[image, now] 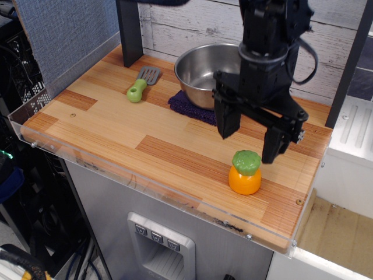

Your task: Put the orange object into the bowl.

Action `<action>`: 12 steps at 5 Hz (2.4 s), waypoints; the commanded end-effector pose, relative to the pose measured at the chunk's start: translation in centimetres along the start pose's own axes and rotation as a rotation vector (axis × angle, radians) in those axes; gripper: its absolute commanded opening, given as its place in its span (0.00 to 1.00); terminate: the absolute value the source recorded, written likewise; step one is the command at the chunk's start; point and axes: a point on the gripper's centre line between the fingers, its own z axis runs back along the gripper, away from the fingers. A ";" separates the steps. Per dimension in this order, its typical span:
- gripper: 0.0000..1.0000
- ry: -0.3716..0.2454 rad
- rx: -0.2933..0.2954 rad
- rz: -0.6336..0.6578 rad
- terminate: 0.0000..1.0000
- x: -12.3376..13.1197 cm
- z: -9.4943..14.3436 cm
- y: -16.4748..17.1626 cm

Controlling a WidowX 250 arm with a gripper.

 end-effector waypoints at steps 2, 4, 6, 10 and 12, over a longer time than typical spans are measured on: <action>1.00 0.037 0.021 -0.004 0.00 0.5 -2.0 0.6; 1.00 0.086 0.022 -0.015 0.00 0.2 -4.0 -0.1; 0.00 0.074 0.049 -0.017 0.00 0.0 -4.4 -0.6; 0.00 -0.053 0.014 0.041 0.00 0.6 1.6 1.1; 0.00 -0.087 0.000 0.173 0.00 2.2 2.5 7.9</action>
